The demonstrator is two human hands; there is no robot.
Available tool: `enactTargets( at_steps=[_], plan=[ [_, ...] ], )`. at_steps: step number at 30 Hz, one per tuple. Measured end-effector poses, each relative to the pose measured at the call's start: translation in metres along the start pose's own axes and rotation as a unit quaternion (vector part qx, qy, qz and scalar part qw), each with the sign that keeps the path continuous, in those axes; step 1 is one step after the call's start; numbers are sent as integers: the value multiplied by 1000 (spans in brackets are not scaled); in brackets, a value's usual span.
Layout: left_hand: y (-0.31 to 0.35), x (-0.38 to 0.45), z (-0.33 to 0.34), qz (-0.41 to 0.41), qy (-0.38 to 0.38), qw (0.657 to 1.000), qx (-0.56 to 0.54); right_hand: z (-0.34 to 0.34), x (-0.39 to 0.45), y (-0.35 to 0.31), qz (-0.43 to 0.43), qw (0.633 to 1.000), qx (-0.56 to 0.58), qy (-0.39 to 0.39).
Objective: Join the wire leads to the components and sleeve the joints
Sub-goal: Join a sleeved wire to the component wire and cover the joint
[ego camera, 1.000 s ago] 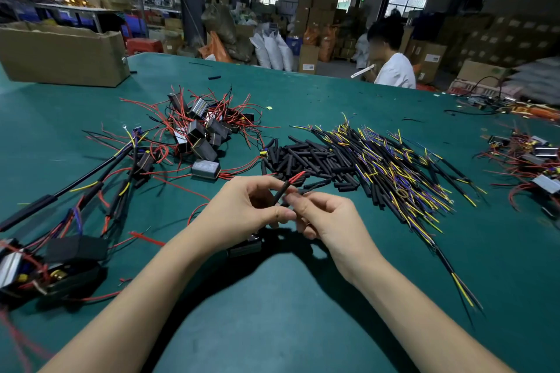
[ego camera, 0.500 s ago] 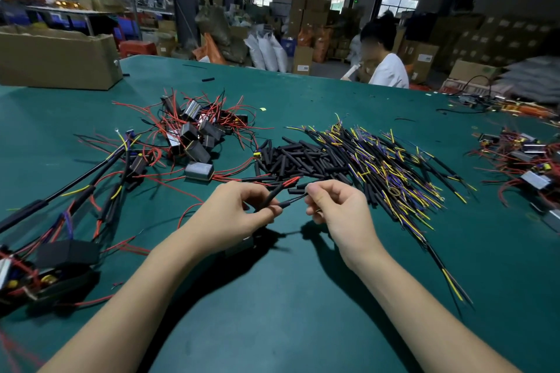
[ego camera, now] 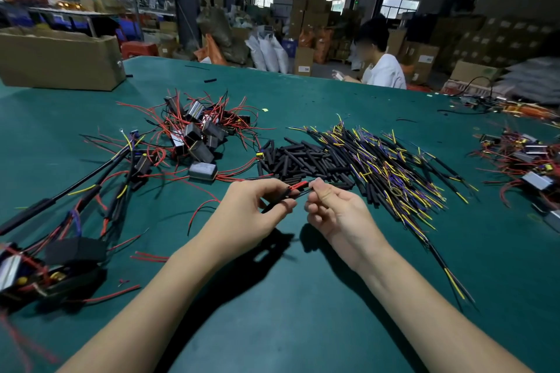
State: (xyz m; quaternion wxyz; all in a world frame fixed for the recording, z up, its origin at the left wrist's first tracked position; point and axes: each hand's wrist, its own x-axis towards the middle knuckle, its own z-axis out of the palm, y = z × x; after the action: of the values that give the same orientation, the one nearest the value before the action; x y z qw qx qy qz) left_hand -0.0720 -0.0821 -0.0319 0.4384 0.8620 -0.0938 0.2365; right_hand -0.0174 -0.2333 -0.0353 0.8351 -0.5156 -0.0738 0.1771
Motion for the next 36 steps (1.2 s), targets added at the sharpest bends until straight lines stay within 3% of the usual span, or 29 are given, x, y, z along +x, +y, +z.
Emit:
enactTargets(
  at_steps=[4, 9, 11, 13, 15, 19, 21, 22, 25, 27, 33, 36],
  plan=[
    [-3, 1, 1, -19, -1, 1000, -22, 1, -1, -2, 9, 999, 22, -21],
    [-6, 0, 3, -44, 0, 996, -72, -10, 1, -21, -45, 986, -155, -42],
    [-7, -1, 4, -50, -2, 995, -87, -22, 14, -38, -82, 980, -182, 8],
    [-8, -2, 6, -50, -7, 995, -82, -38, 37, -56, -123, 958, -230, 121],
    [-8, -2, 7, -43, -8, 997, -68, -55, 64, -66, -138, 878, -404, 218],
    [-11, -2, 8, -43, 6, 998, -54, -64, 90, -54, -62, 676, -700, 222],
    [-12, -2, 10, -41, 9, 998, -52, -60, 96, -48, -50, 617, -755, 217],
    [-13, -3, 10, -40, 10, 998, -51, -58, 99, -48, -46, 607, -761, 223],
    [-14, -3, 10, -36, 7, 998, -53, -53, 105, -54, -16, 614, -745, 259],
    [-12, -3, 9, -31, 2, 998, -60, -57, 107, -59, -6, 640, -715, 280],
    [-7, -4, 6, 1, 11, 999, -48, -69, 95, -67, -52, 767, -542, 339],
    [-3, -3, 5, 47, 21, 998, -21, -67, 80, -66, -92, 848, -428, 299]
  ],
)
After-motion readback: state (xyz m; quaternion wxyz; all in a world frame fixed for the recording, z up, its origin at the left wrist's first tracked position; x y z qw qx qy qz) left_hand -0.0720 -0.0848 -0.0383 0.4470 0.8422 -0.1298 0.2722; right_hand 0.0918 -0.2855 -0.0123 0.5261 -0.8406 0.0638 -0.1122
